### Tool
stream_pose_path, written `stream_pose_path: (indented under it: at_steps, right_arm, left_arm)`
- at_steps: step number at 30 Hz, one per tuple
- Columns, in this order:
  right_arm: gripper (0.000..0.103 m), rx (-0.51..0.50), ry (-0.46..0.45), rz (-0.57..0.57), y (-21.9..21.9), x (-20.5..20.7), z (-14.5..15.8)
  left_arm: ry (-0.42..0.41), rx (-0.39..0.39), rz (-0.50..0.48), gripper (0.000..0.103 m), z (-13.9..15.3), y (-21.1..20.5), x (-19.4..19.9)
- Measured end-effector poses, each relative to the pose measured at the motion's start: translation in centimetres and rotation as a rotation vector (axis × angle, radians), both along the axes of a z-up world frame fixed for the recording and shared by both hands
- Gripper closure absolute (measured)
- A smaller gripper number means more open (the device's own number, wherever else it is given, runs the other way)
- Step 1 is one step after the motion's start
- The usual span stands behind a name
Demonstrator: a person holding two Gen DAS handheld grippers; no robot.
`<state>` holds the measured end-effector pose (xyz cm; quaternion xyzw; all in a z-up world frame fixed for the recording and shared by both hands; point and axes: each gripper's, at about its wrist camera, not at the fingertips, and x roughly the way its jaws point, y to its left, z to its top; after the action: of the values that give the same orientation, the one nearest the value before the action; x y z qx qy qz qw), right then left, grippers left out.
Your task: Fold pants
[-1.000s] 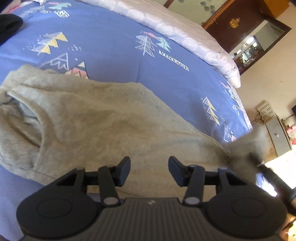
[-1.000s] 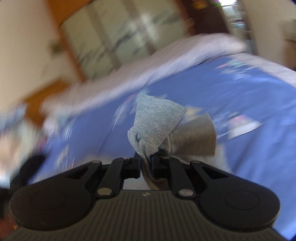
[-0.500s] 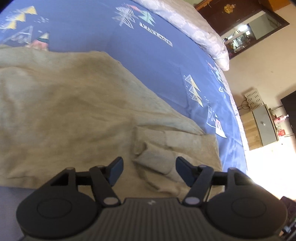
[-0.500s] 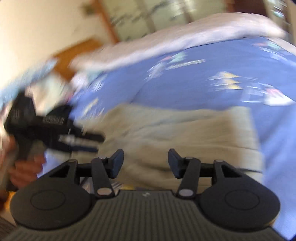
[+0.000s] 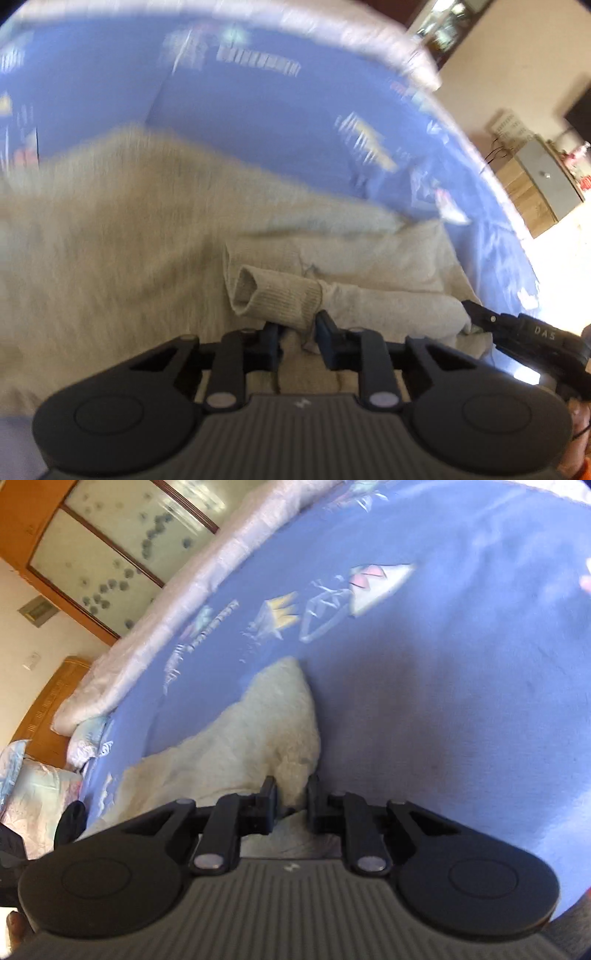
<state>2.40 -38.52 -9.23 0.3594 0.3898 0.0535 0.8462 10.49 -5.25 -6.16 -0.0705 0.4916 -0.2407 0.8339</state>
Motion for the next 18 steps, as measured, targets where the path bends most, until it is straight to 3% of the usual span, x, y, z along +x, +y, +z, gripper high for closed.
stream_pose_path:
  at_steps: [3,5,7,9,10,11,15,18]
  right_arm:
    - [0.084,-0.024,-0.116,0.039,1.6,-0.9,2.5]
    - [0.080,-0.033,-0.147,0.056,2.4,-1.0,2.9]
    - [0.079,-0.086,-0.099,0.087,2.9,-0.6,2.1]
    - [0.078,-0.146,-0.009,0.112,3.9,-0.4,0.6]
    - [0.077,-0.168,-0.032,0.100,4.3,-0.8,0.6]
    - [0.074,-0.189,-0.041,0.106,4.4,-1.0,1.1]
    - [0.060,-0.260,-0.060,0.095,4.5,-1.0,2.8]
    - [0.060,-0.266,-0.134,0.063,4.2,-1.2,3.0]
  left_arm:
    - [-0.143,0.015,0.027,0.083,2.9,1.2,-0.9]
    - [-0.191,0.058,0.071,0.083,3.3,2.3,-1.0]
    - [-0.160,0.120,0.092,0.082,1.9,2.7,-0.6]
    - [-0.077,0.219,0.091,0.075,-1.4,2.4,0.1]
    - [-0.032,0.236,0.097,0.070,-3.0,2.6,0.2]
    - [-0.068,0.210,0.112,0.070,-3.0,2.9,-0.4]
    - [-0.069,0.185,0.117,0.062,-1.2,3.7,-1.2]
    - [-0.095,0.121,0.164,0.060,0.5,5.9,-2.0]
